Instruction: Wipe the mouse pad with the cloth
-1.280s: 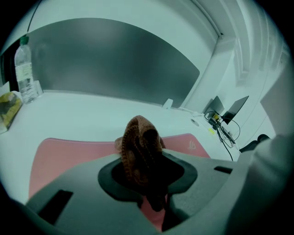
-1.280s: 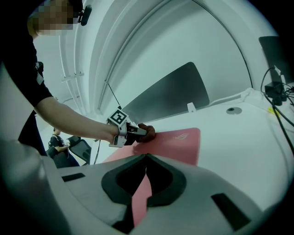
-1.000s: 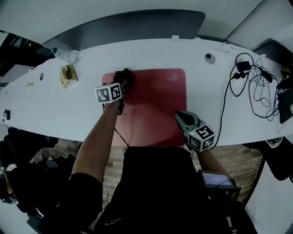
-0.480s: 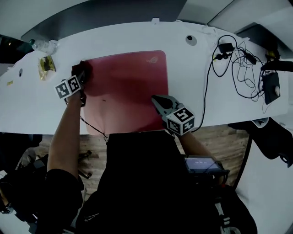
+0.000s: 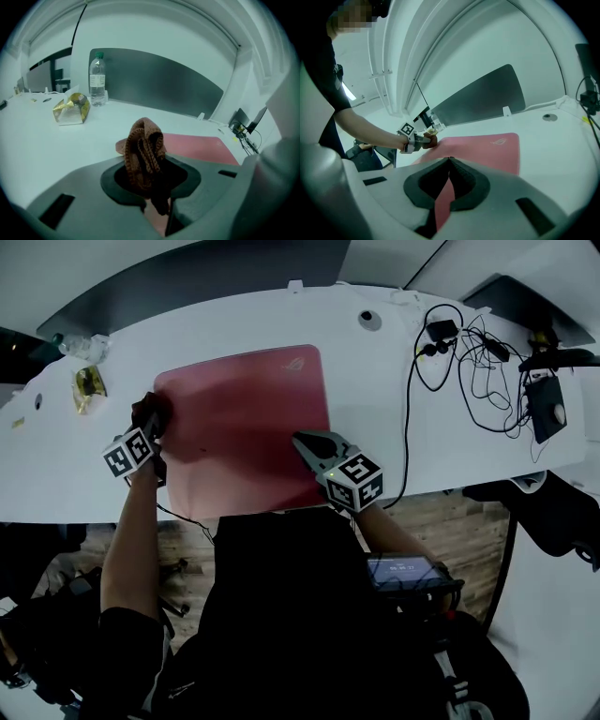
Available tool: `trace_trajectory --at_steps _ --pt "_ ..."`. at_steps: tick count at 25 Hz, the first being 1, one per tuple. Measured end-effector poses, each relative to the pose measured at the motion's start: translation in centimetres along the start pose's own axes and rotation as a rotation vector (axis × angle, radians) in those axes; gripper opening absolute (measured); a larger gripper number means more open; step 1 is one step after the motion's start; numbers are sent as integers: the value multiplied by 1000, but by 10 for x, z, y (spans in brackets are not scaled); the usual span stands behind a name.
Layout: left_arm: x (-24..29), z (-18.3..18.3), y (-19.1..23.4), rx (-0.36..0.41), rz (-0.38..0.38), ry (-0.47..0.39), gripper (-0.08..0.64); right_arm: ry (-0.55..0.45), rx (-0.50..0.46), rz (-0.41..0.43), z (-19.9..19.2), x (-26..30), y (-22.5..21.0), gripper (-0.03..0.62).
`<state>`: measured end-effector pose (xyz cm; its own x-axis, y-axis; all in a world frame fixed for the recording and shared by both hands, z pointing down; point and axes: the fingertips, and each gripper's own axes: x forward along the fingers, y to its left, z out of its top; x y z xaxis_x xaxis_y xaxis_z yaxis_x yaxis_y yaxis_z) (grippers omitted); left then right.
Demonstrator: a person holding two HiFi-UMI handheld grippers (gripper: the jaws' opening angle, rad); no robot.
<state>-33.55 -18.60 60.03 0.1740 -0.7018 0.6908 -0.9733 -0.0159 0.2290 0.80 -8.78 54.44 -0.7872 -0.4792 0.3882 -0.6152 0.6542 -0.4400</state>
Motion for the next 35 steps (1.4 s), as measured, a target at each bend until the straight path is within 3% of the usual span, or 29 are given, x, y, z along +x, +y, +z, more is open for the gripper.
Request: trace_trajectory --at_steps 8,22,35 --pt "-47 -34 -77 -34 -153 -84 110 -23 -56 51 8 -3 17 26" --pt "-132 -76 -134 14 -255 -195 110 -62 -144 83 5 -26 44 26" --pt "-160 -110 -170 -3 -302 -243 110 -66 -166 114 -11 -46 55 26"
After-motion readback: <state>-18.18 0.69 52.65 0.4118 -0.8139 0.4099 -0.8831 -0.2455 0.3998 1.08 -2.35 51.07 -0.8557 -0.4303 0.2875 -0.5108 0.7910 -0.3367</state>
